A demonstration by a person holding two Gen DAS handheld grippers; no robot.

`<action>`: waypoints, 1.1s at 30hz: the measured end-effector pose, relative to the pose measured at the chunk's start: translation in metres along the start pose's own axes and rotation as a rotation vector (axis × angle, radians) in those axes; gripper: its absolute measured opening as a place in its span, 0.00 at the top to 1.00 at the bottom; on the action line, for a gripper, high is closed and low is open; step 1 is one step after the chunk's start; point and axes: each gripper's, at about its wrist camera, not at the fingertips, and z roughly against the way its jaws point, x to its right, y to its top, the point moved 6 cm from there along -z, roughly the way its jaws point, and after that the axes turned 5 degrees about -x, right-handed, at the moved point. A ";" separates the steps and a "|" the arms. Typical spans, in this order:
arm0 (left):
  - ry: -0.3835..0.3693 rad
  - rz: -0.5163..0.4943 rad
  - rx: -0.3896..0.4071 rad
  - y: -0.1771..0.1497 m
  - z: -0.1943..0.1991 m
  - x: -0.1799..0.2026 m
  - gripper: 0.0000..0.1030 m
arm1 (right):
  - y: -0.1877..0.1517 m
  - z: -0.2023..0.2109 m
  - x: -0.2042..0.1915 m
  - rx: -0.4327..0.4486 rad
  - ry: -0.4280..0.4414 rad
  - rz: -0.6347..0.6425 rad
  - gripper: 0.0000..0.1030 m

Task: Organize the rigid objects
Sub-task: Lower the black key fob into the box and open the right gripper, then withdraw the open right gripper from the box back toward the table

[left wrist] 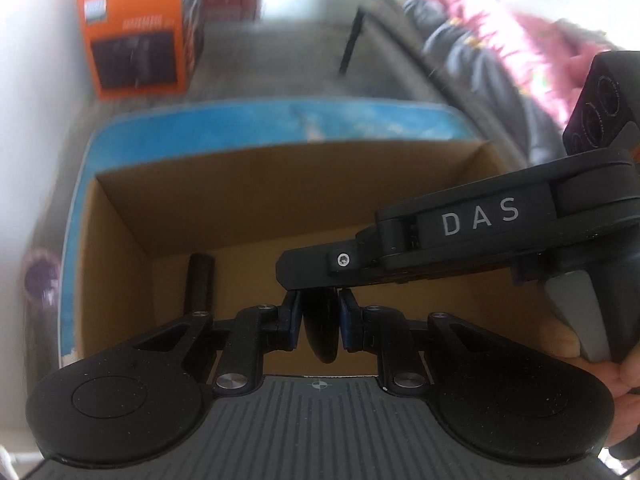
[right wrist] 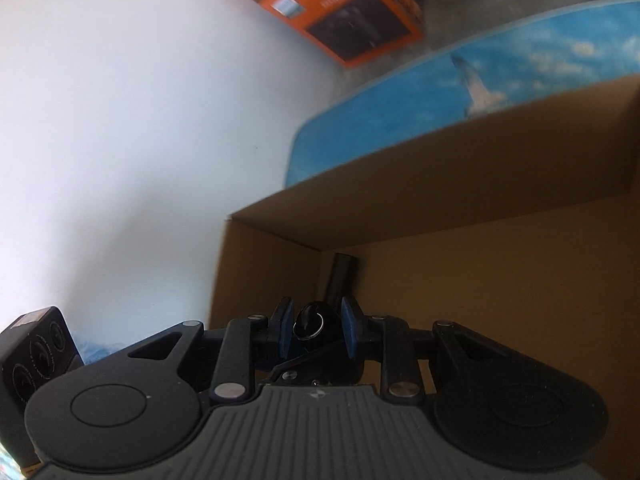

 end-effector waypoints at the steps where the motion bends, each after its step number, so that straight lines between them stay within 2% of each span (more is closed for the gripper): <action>1: 0.005 0.011 -0.024 0.003 -0.007 -0.005 0.83 | 0.003 -0.009 0.005 -0.019 -0.005 -0.021 0.73; 4: 0.032 0.036 -0.070 0.008 -0.024 -0.017 0.83 | 0.012 -0.031 0.013 -0.059 -0.016 -0.059 0.72; 8: 0.069 0.052 -0.087 0.013 -0.028 -0.028 0.81 | 0.018 -0.050 0.012 -0.092 -0.004 -0.094 0.71; 11: 0.090 0.053 -0.061 0.013 -0.021 -0.031 0.81 | 0.022 -0.052 0.011 -0.086 0.008 -0.104 0.65; 13: 0.099 0.045 -0.037 0.011 -0.011 -0.027 0.79 | 0.021 -0.047 0.009 -0.069 0.018 -0.100 0.56; 15: 0.092 0.038 -0.008 0.010 0.001 -0.025 0.75 | 0.018 -0.036 0.005 -0.051 0.035 -0.087 0.56; 21: 0.046 0.012 0.132 -0.004 0.059 -0.005 0.57 | -0.009 0.023 -0.011 0.032 0.077 -0.015 0.56; 27: -0.049 -0.030 0.284 -0.034 0.122 0.022 0.35 | -0.062 0.109 -0.023 0.144 0.148 0.060 0.54; 33: -0.114 -0.083 0.384 -0.078 0.154 0.052 0.30 | -0.137 0.179 -0.015 0.280 0.173 0.132 0.51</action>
